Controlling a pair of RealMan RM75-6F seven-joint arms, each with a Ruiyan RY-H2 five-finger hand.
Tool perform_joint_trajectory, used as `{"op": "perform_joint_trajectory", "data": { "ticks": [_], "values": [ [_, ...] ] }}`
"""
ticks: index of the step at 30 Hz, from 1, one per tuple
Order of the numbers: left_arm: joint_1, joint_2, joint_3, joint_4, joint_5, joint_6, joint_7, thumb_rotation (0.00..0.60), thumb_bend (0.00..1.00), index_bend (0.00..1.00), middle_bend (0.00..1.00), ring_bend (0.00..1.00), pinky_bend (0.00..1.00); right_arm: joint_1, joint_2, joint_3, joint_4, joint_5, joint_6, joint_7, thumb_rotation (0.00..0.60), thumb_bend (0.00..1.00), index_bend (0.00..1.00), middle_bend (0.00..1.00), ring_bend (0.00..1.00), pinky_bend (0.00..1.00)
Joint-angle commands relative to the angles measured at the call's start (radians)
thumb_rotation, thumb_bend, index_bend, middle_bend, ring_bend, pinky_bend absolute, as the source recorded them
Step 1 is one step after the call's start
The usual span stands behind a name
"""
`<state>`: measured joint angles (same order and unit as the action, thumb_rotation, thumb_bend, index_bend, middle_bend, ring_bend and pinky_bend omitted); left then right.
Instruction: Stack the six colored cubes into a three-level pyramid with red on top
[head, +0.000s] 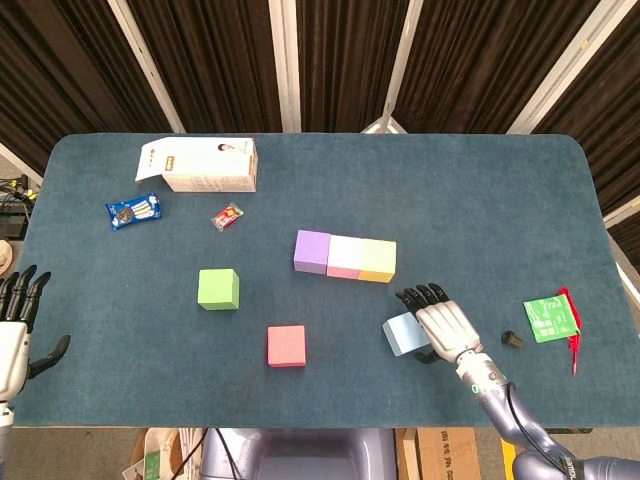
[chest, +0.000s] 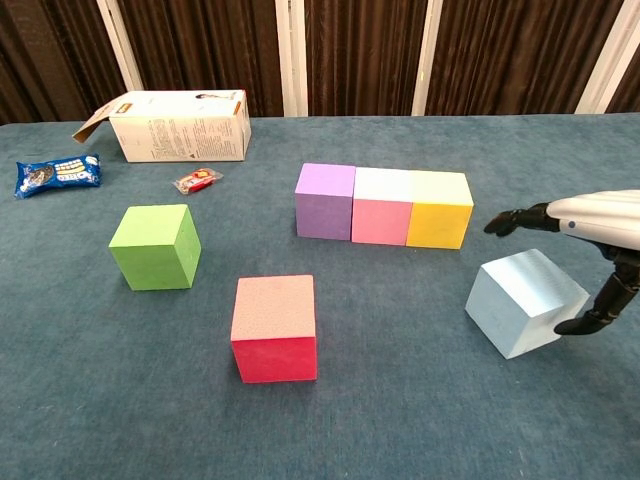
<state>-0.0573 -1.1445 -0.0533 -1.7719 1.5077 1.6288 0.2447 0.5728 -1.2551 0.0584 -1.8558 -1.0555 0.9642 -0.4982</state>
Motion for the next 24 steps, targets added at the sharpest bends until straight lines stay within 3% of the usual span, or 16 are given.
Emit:
{"op": "perform_joint_trajectory", "data": {
  "ticks": [1, 10, 16, 24],
  "values": [
    [0.001, -0.002, -0.002, -0.001, 0.001, 0.001, -0.003, 0.600, 0.33, 0.05, 0.00, 0.00, 0.00, 0.004, 0.007, -0.003, -0.004, -0.003, 0.002, -0.002, 0.600, 0.22, 0.05, 0.07, 0.00, 0.00],
    [0.007, -0.009, -0.010, -0.003, -0.007, 0.003, 0.007, 0.600, 0.33, 0.05, 0.00, 0.00, 0.00, 0.009, -0.002, -0.014, 0.009, -0.020, 0.006, 0.010, 0.600, 0.22, 0.06, 0.07, 0.00, 0.00],
    [0.007, -0.015, -0.016, -0.004, -0.017, -0.003, 0.015, 0.600, 0.33, 0.05, 0.00, 0.00, 0.00, 0.008, -0.010, -0.021, 0.029, -0.069, 0.007, 0.043, 0.600, 0.22, 0.15, 0.14, 0.00, 0.00],
    [0.010, -0.020, -0.022, -0.003, -0.018, 0.001, 0.018, 0.600, 0.33, 0.05, 0.00, 0.00, 0.00, 0.014, -0.007, -0.026, 0.035, -0.065, -0.003, 0.049, 0.600, 0.22, 0.17, 0.21, 0.00, 0.00]
  ]
}}
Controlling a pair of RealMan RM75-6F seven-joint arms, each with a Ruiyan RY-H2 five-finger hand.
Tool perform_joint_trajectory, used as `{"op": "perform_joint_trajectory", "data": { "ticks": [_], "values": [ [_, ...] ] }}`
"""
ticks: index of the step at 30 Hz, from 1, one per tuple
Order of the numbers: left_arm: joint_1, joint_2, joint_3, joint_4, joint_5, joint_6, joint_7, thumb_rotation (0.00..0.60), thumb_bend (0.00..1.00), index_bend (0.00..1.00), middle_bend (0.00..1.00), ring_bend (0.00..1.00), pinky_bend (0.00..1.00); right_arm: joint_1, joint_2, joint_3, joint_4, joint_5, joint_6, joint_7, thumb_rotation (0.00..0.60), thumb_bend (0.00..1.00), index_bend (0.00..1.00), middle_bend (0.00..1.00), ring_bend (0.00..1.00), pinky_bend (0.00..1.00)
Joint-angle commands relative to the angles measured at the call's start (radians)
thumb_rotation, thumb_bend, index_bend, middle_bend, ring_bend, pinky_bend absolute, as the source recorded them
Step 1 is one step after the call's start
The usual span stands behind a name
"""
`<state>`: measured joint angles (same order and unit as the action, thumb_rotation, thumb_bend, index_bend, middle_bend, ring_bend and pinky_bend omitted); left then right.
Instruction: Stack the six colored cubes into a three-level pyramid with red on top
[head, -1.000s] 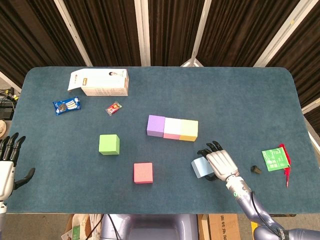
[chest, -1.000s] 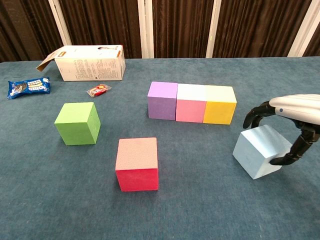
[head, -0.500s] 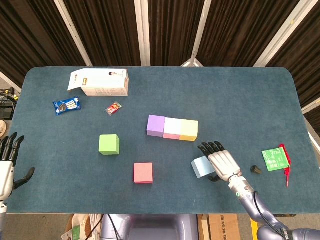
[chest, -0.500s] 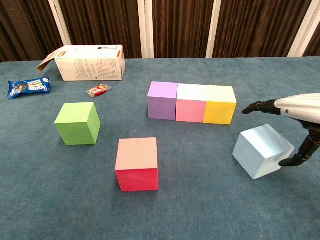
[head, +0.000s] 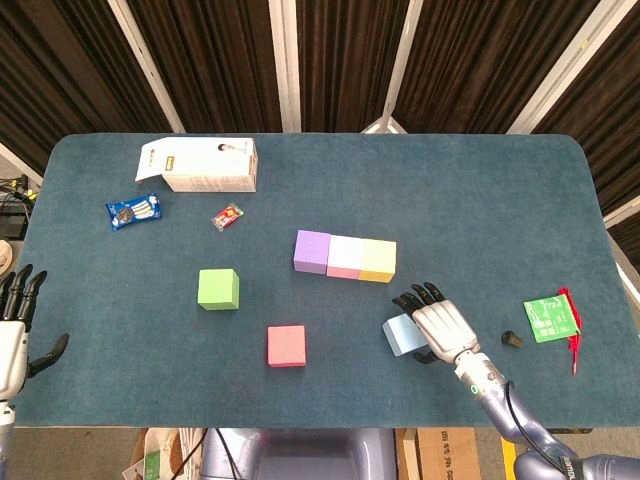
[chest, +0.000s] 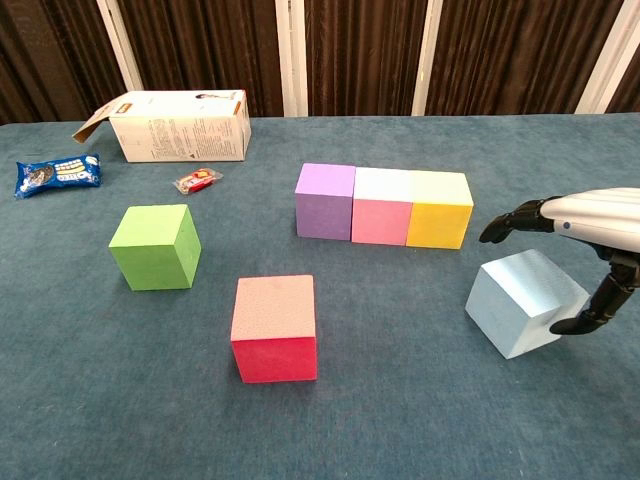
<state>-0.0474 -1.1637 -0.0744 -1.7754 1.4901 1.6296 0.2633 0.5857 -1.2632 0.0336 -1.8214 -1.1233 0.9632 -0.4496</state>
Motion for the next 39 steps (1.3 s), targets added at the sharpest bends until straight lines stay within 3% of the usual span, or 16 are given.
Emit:
{"op": "perform_joint_trajectory", "data": {
  "ticks": [1, 21, 39],
  "values": [
    [0.001, -0.001, -0.001, 0.001, 0.000, 0.001, 0.000, 0.600, 0.34, 0.05, 0.00, 0.00, 0.00, 0.002, 0.001, -0.002, 0.001, 0.005, -0.003, -0.001, 0.600, 0.22, 0.17, 0.21, 0.00, 0.00],
    [0.003, -0.011, -0.011, 0.001, -0.010, -0.005, 0.008, 0.600, 0.33, 0.05, 0.00, 0.00, 0.00, 0.009, -0.003, -0.007, 0.001, 0.023, 0.002, 0.001, 0.600, 0.22, 0.30, 0.32, 0.09, 0.00],
    [0.010, -0.013, -0.019, 0.009, -0.003, 0.010, 0.019, 0.600, 0.33, 0.05, 0.00, 0.00, 0.00, 0.000, 0.007, 0.004, -0.022, 0.025, 0.035, 0.016, 0.600, 0.30, 0.38, 0.38, 0.17, 0.00]
  ]
}}
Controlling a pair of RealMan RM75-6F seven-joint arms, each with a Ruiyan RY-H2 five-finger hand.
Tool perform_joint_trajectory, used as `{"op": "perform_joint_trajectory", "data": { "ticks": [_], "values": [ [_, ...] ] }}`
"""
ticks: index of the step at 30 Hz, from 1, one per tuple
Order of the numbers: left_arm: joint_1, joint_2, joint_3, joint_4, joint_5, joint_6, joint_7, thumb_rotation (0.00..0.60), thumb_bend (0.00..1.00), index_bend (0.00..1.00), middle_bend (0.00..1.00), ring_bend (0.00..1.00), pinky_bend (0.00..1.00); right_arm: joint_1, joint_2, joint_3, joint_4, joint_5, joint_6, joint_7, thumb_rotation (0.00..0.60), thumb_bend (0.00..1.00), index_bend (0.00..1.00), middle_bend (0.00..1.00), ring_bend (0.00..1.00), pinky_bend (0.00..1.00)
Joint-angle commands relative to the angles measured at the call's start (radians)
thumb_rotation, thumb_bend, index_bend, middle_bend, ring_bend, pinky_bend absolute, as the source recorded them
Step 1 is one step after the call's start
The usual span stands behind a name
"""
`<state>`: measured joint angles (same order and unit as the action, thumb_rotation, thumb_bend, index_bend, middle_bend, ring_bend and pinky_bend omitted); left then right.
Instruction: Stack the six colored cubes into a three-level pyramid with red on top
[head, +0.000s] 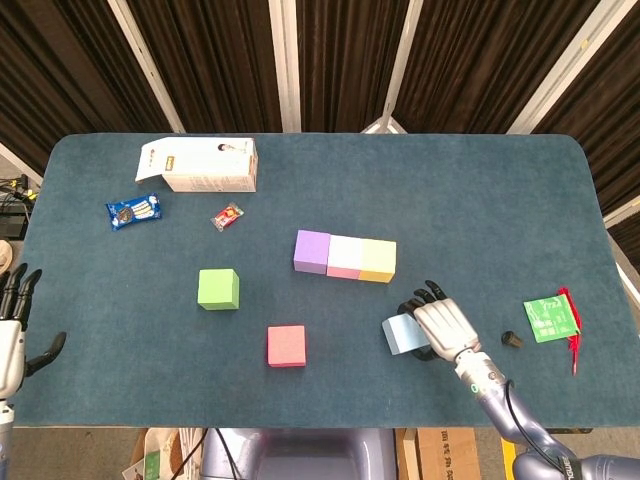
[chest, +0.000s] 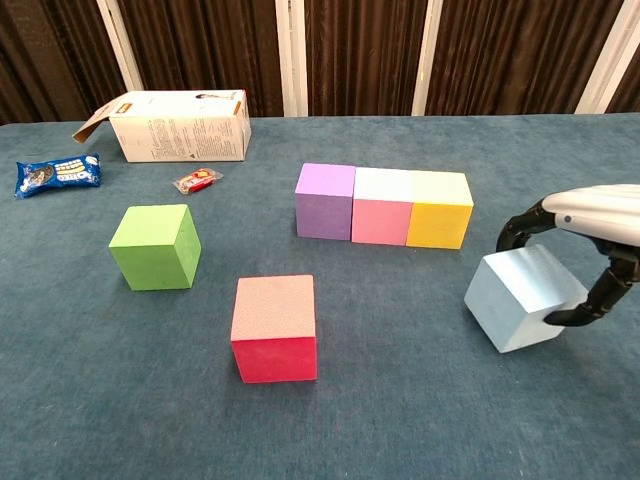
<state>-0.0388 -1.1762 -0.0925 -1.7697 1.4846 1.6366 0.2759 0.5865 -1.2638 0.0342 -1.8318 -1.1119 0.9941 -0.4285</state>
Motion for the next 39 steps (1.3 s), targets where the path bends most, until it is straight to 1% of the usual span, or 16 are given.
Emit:
{"op": "perform_joint_trajectory", "data": {
  "ticks": [1, 4, 7, 11, 13, 16, 19, 21, 23, 26, 27, 28, 31, 33, 39],
  "values": [
    [0.001, 0.000, 0.000, 0.006, 0.004, 0.005, 0.011, 0.600, 0.33, 0.05, 0.00, 0.00, 0.00, 0.000, 0.014, 0.004, -0.021, 0.022, 0.005, -0.010, 0.600, 0.30, 0.38, 0.38, 0.17, 0.00],
    [0.004, -0.001, -0.003, 0.013, 0.009, 0.014, 0.031, 0.600, 0.33, 0.05, 0.00, 0.00, 0.00, 0.002, 0.049, 0.011, -0.066, 0.062, 0.010, -0.028, 0.600, 0.30, 0.38, 0.38, 0.17, 0.00],
    [0.005, -0.004, -0.006, 0.022, 0.016, 0.026, 0.050, 0.600, 0.33, 0.05, 0.00, 0.00, 0.00, 0.010, 0.102, 0.024, -0.130, 0.113, 0.012, -0.045, 0.600, 0.30, 0.38, 0.38, 0.17, 0.00],
    [0.007, -0.019, -0.019, 0.039, 0.022, 0.050, 0.062, 0.600, 0.34, 0.05, 0.00, 0.00, 0.00, 0.026, 0.186, 0.059, -0.221, 0.191, 0.031, -0.061, 0.600, 0.30, 0.38, 0.38, 0.17, 0.00],
    [0.008, -0.026, -0.025, 0.046, 0.019, 0.058, 0.068, 0.600, 0.33, 0.05, 0.00, 0.00, 0.00, 0.042, 0.229, 0.086, -0.268, 0.247, 0.050, -0.078, 0.600, 0.30, 0.38, 0.38, 0.17, 0.00],
    [0.009, -0.026, -0.031, 0.045, 0.006, 0.055, 0.059, 0.600, 0.33, 0.05, 0.00, 0.00, 0.00, 0.086, 0.284, 0.138, -0.328, 0.355, 0.064, -0.106, 0.600, 0.30, 0.42, 0.38, 0.17, 0.00],
    [0.008, -0.025, -0.036, 0.043, -0.005, 0.051, 0.058, 0.600, 0.34, 0.05, 0.00, 0.00, 0.00, 0.179, 0.339, 0.195, -0.368, 0.542, 0.028, -0.144, 0.600, 0.30, 0.44, 0.38, 0.17, 0.00],
    [0.007, -0.026, -0.041, 0.044, -0.014, 0.049, 0.058, 0.600, 0.34, 0.05, 0.00, 0.00, 0.00, 0.260, 0.349, 0.227, -0.365, 0.669, 0.024, -0.191, 0.600, 0.30, 0.44, 0.38, 0.17, 0.00],
    [0.006, -0.027, -0.045, 0.046, -0.021, 0.046, 0.057, 0.600, 0.34, 0.05, 0.00, 0.00, 0.00, 0.331, 0.336, 0.240, -0.355, 0.769, 0.047, -0.249, 0.600, 0.30, 0.44, 0.38, 0.17, 0.00],
    [0.004, -0.028, -0.051, 0.050, -0.033, 0.042, 0.057, 0.600, 0.33, 0.05, 0.00, 0.00, 0.00, 0.469, 0.279, 0.270, -0.318, 0.968, 0.107, -0.347, 0.600, 0.30, 0.44, 0.38, 0.17, 0.00],
    [0.004, -0.027, -0.052, 0.050, -0.036, 0.040, 0.057, 0.600, 0.34, 0.05, 0.00, 0.00, 0.00, 0.513, 0.256, 0.285, -0.296, 1.040, 0.120, -0.369, 0.600, 0.30, 0.44, 0.38, 0.17, 0.00],
    [0.003, -0.027, -0.053, 0.050, -0.037, 0.039, 0.056, 0.600, 0.33, 0.05, 0.00, 0.00, 0.00, 0.541, 0.240, 0.295, -0.277, 1.088, 0.127, -0.382, 0.600, 0.30, 0.44, 0.38, 0.17, 0.00],
    [0.001, -0.030, -0.058, 0.057, -0.043, 0.039, 0.062, 0.600, 0.34, 0.05, 0.00, 0.00, 0.00, 0.650, 0.172, 0.331, -0.180, 1.270, 0.152, -0.441, 0.600, 0.30, 0.44, 0.38, 0.17, 0.00],
    [0.000, -0.033, -0.062, 0.062, -0.047, 0.042, 0.069, 0.600, 0.33, 0.05, 0.00, 0.00, 0.00, 0.708, 0.128, 0.347, -0.112, 1.350, 0.165, -0.482, 0.600, 0.30, 0.44, 0.38, 0.17, 0.00],
    [-0.002, -0.047, -0.070, 0.070, -0.057, 0.048, 0.090, 0.600, 0.34, 0.05, 0.00, 0.00, 0.00, 0.805, 0.026, 0.385, 0.033, 1.474, 0.188, -0.550, 0.600, 0.30, 0.44, 0.38, 0.17, 0.00]
  ]
}}
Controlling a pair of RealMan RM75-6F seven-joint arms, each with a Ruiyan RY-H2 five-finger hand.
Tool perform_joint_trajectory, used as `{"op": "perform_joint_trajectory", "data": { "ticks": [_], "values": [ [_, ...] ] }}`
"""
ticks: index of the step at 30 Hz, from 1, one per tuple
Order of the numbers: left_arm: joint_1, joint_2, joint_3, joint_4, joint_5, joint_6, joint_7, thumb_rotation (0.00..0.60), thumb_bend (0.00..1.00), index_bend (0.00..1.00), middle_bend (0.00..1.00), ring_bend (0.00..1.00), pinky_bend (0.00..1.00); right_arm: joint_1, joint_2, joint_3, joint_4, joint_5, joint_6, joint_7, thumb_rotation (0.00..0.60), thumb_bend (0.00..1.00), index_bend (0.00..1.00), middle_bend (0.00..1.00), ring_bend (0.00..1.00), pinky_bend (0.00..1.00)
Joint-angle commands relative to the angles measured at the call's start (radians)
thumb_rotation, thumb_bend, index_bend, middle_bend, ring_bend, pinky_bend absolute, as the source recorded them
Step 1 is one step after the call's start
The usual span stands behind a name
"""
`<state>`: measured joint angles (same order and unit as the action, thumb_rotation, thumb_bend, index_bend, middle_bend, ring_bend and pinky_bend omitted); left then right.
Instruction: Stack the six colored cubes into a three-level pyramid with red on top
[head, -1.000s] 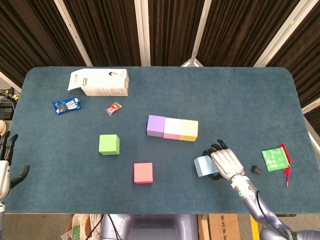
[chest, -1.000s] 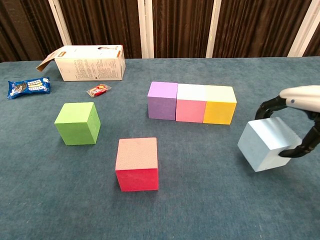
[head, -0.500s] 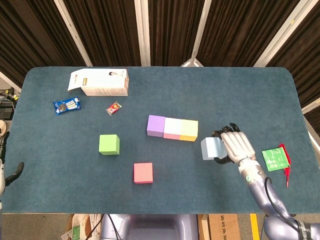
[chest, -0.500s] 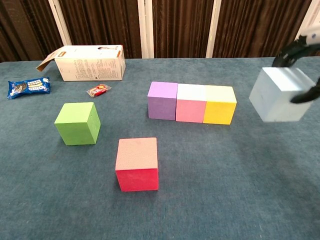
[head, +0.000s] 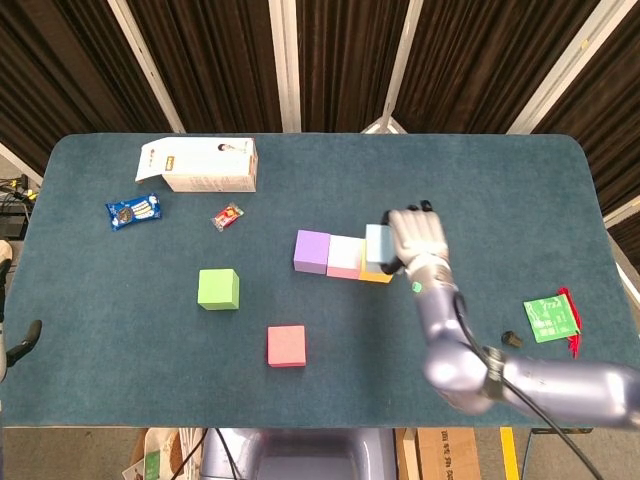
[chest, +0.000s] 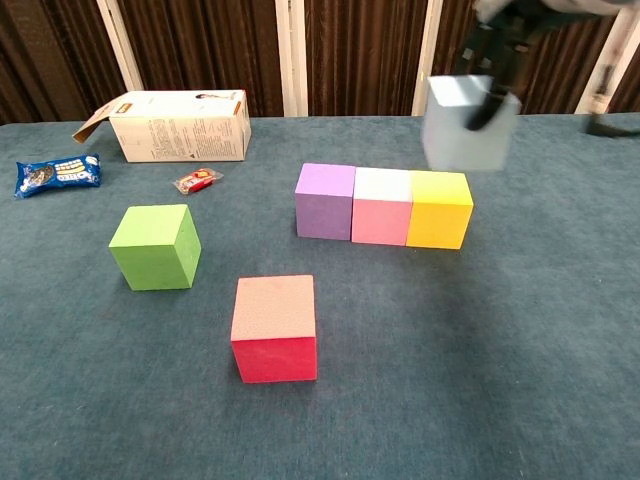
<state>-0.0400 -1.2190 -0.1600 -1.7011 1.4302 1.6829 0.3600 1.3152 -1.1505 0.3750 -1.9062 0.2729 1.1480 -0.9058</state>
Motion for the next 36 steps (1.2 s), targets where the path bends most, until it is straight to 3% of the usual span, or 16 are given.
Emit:
{"op": "perform_joint_trajectory", "data": {
  "ticks": [1, 5, 14, 23, 36],
  "values": [
    [-0.002, -0.006, -0.003, 0.003, -0.004, 0.002, 0.008, 0.600, 0.33, 0.05, 0.00, 0.00, 0.00, 0.083, -0.099, 0.047, 0.124, 0.099, 0.038, -0.078, 0.600, 0.30, 0.44, 0.38, 0.17, 0.00],
    [-0.005, -0.009, -0.008, 0.008, -0.017, -0.005, 0.010, 0.600, 0.33, 0.05, 0.00, 0.00, 0.00, 0.102, -0.191, 0.058, 0.235, 0.104, 0.043, -0.067, 0.600, 0.30, 0.44, 0.38, 0.17, 0.00],
    [-0.009, -0.011, -0.010, 0.012, -0.025, -0.011, 0.011, 0.600, 0.34, 0.05, 0.00, 0.00, 0.00, 0.082, -0.249, 0.053, 0.274, 0.039, 0.029, -0.067, 0.600, 0.30, 0.44, 0.38, 0.17, 0.00],
    [-0.007, -0.015, -0.013, 0.012, -0.026, 0.000, 0.017, 0.600, 0.34, 0.05, 0.00, 0.00, 0.00, 0.036, -0.268, 0.045, 0.313, 0.011, 0.002, -0.072, 0.600, 0.30, 0.44, 0.38, 0.17, 0.00],
    [-0.006, -0.019, -0.015, 0.013, -0.025, 0.009, 0.023, 0.600, 0.33, 0.05, 0.00, 0.00, 0.00, 0.005, -0.255, 0.065, 0.282, -0.001, -0.009, -0.089, 0.600, 0.30, 0.44, 0.38, 0.17, 0.00]
  ]
}}
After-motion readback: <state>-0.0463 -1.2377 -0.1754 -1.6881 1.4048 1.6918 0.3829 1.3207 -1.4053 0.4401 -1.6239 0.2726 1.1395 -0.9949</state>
